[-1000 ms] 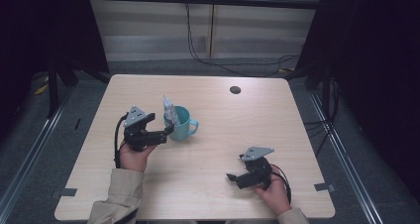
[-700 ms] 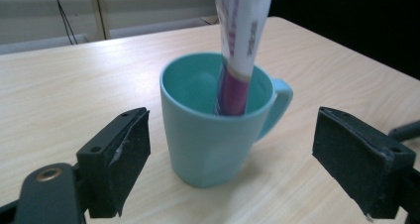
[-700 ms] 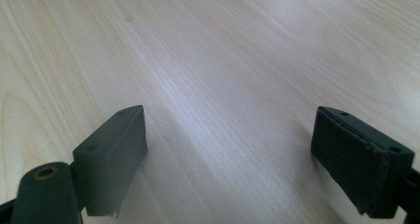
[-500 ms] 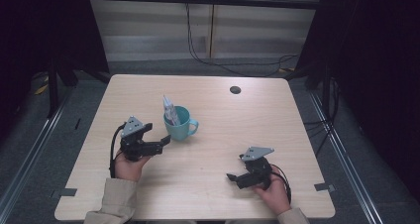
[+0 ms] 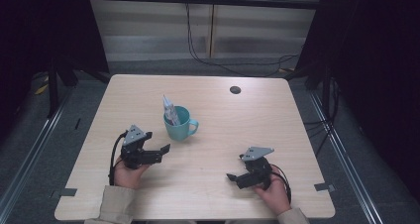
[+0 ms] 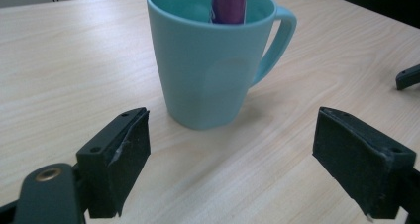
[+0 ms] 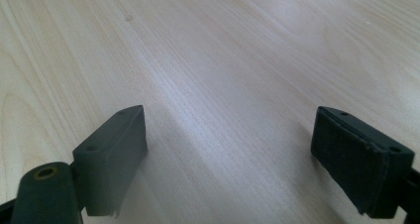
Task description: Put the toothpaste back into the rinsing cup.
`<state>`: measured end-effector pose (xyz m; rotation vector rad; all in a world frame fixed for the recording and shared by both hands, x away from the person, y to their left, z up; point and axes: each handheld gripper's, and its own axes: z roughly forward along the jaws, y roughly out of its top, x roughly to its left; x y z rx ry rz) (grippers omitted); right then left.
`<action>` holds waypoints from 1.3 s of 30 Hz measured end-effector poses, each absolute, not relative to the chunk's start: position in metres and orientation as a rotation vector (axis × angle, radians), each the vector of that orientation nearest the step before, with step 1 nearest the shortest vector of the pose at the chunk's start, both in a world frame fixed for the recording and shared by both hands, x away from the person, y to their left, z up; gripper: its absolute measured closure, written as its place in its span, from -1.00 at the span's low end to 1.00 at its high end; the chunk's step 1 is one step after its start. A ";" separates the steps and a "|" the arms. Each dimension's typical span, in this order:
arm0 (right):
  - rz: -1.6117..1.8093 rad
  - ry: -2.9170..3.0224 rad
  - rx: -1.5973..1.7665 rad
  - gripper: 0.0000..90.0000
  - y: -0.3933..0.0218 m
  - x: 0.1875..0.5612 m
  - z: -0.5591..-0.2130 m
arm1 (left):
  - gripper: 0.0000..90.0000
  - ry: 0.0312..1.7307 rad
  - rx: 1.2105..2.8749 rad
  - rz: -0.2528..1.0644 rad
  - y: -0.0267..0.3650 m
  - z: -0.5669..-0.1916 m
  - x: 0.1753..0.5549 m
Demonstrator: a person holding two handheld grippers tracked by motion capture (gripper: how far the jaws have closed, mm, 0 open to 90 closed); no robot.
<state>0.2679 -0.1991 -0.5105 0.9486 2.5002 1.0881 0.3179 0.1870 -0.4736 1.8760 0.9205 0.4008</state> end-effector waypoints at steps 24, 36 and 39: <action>1.088 2.500 0.948 -0.71 -0.199 0.268 -0.511 | -0.70 0.924 2.032 0.413 0.188 -0.495 0.310; 1.088 2.500 0.949 -0.71 -0.199 0.268 -0.511 | -0.75 0.914 2.077 0.418 0.187 -0.502 0.308; 1.088 2.500 0.949 -0.71 -0.199 0.268 -0.511 | -0.76 0.919 2.094 0.417 0.186 -0.505 0.308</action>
